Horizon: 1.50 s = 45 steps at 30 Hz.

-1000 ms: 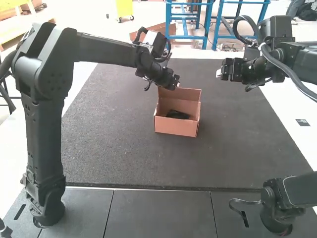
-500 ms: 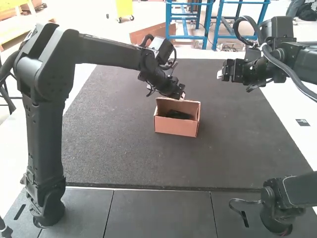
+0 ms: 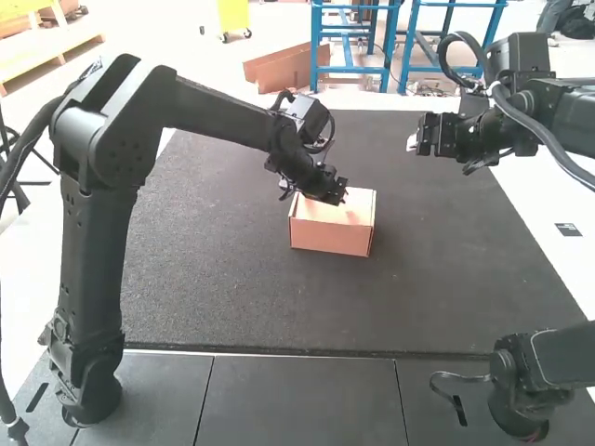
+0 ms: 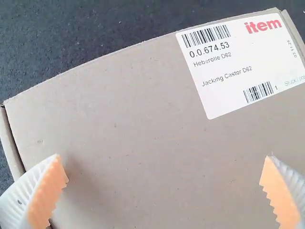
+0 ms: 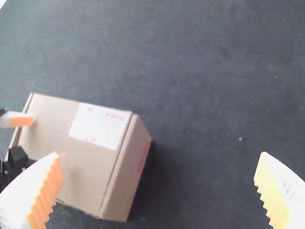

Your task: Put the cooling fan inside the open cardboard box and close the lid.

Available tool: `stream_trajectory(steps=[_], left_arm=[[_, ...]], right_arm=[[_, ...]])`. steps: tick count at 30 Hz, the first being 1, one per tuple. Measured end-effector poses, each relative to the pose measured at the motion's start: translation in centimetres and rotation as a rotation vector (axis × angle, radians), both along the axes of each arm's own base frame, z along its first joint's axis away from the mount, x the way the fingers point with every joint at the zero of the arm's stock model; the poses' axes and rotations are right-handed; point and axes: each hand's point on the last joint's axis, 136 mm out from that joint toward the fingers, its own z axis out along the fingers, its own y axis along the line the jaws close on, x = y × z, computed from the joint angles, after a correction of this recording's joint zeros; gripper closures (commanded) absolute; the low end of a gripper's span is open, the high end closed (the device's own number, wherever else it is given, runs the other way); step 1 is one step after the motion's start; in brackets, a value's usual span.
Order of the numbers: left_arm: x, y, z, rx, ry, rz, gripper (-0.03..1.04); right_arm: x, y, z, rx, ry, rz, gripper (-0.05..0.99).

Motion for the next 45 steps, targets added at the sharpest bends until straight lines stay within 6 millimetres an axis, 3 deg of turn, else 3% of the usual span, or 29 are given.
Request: stream_trajectory(steps=[3, 6, 9, 15, 19, 28, 32, 37, 40, 45], left_arm=[[0.1, 0.0, 1.1, -0.001, 0.013, 0.007, 0.04], [1.3, -0.3, 4.0, -0.037, -0.030, 0.016, 0.04], [2.1, 0.2, 8.7, -0.085, -0.102, 0.031, 0.04], [1.6, 3.3, 18.8, -0.189, -0.281, 0.079, 0.04], [1.8, 5.6, 22.1, -0.259, -0.436, 0.125, 0.04], [-0.8, 9.6, 24.2, -0.307, -0.788, 0.145, 0.04], [-2.6, 12.8, 24.6, -0.295, -0.897, 0.178, 0.04], [-4.6, 15.9, 22.4, -0.254, -0.911, 0.213, 0.04], [-5.7, 17.2, 20.8, -0.232, -0.905, 0.227, 0.04], [-7.8, 19.1, 20.0, -0.213, -0.954, 0.240, 0.04]], right_arm=[[0.0, 0.0, 0.0, 0.001, -0.001, 0.000, 0.01], [0.2, 0.0, 0.2, 0.002, -0.011, -0.001, 0.01], [0.4, 0.1, 0.5, 0.004, -0.028, 0.000, 0.01], [1.7, 0.0, 2.3, -0.002, -0.121, -0.003, 0.01], [2.8, -0.1, 4.2, 0.001, -0.230, -0.018, 0.01], [1.5, -1.0, 9.2, 0.041, -0.495, -0.057, 0.02], [0.5, -1.4, 8.1, 0.050, -0.486, -0.072, 0.02], [-0.7, -1.7, 5.4, 0.049, -0.461, -0.078, 0.02], [-1.8, -1.9, 5.1, 0.047, -0.492, -0.077, 0.02], [-3.4, -2.6, 5.2, 0.033, -0.563, -0.089, 0.02]])
